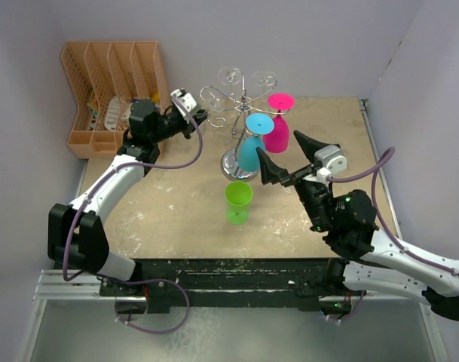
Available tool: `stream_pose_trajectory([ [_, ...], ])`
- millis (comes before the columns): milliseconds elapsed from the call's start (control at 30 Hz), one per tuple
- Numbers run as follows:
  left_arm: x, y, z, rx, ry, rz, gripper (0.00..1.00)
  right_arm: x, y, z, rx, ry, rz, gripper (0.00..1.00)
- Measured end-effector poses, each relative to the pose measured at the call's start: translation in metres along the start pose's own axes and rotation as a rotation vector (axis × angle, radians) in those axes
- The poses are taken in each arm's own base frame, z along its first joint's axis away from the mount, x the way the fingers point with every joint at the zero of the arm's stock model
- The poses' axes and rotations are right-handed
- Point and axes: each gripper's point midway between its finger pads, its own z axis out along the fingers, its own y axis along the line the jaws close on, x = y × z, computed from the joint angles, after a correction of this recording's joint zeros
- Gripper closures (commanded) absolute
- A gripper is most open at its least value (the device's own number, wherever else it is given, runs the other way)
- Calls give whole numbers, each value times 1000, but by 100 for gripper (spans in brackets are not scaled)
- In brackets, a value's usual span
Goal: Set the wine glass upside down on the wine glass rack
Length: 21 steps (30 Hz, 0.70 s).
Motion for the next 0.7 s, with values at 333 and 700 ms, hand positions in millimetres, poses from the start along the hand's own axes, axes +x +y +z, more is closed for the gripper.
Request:
stream_pose_trajectory([
  [333,-3,-5,3,22,-23,-61,100,5,-8,-3,53,29,47,0],
  [700,-16,-4,11,-26,-89,-56,100,16,-8,-6,65,77,83,0],
])
